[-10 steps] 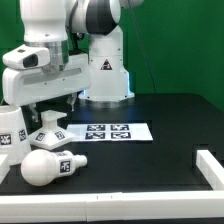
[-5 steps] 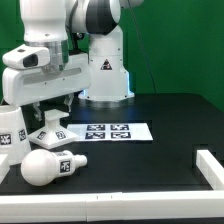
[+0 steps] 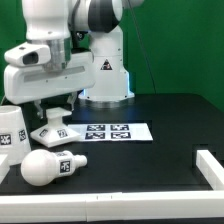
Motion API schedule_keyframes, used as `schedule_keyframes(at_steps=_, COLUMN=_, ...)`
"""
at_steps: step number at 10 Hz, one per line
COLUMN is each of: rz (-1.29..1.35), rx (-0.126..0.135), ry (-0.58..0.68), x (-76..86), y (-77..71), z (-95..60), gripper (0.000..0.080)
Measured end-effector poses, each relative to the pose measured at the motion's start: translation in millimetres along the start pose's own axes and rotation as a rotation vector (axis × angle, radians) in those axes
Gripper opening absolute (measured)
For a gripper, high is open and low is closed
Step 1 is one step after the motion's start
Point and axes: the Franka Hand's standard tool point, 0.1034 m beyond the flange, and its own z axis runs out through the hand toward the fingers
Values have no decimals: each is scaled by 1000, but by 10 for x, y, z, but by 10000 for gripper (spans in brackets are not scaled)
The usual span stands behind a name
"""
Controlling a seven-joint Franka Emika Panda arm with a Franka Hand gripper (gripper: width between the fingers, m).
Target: Assemble lamp
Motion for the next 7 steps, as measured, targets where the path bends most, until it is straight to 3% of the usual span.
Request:
schedule_keyframes(at_steps=2, rz=160, rx=18, ry=-14, x=250, y=-178, z=-163, gripper=527)
schedule_keyframes(at_steps=3, rz=319, rx=29, ry=-19, x=474, y=-281, z=-240, gripper=527)
schedule_keyframes(at_steps=4, rz=440, rx=39, ry=-20, x=850, y=-374, z=-340, gripper=527)
schedule_keyframes(at_steps=7, rz=588, rx=17, ry=28, x=1704, y=-436, z=-520, gripper=527)
